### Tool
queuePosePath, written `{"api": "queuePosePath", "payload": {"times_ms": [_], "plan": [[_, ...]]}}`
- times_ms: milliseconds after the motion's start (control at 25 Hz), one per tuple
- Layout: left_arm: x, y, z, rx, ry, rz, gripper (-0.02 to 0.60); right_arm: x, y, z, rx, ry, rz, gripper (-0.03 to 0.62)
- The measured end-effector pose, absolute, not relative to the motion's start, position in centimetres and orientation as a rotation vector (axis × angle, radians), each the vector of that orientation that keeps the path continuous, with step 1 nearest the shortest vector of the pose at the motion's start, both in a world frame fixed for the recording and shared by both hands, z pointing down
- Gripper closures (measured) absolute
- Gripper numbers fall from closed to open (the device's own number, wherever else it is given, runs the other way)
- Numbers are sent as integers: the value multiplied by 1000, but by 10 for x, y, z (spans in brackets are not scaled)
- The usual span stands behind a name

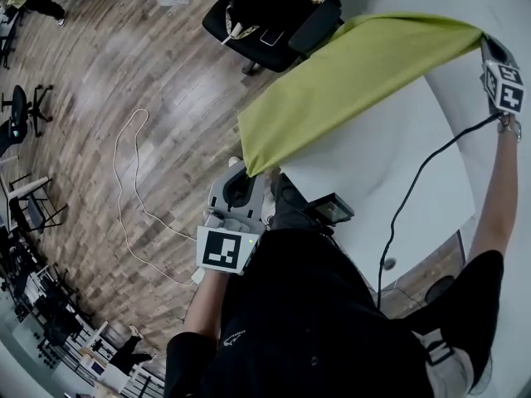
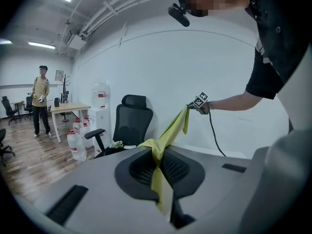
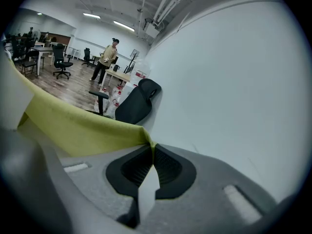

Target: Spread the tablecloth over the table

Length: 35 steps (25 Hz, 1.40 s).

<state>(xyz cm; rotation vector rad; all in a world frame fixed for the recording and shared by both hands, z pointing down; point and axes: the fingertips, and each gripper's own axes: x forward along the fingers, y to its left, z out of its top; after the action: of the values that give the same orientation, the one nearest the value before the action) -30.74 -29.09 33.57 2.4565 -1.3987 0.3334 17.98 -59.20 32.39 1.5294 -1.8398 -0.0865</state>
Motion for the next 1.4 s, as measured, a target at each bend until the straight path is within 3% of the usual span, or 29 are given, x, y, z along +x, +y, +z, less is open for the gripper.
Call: {"api": "queuePosePath", "payload": {"times_ms": [480,1120,1400], "plan": [[-310,-298,348,2442,-1412,414,574,193,-585,358,1504,-1790,-26,585],[-345,-402,301,2399,-1679,267,574,136,-721,357,1409,-1873,-134,585],[-324,-431,299,2418,-1677,241,574,145,-768,352,1468,-1855,-155,585]]}}
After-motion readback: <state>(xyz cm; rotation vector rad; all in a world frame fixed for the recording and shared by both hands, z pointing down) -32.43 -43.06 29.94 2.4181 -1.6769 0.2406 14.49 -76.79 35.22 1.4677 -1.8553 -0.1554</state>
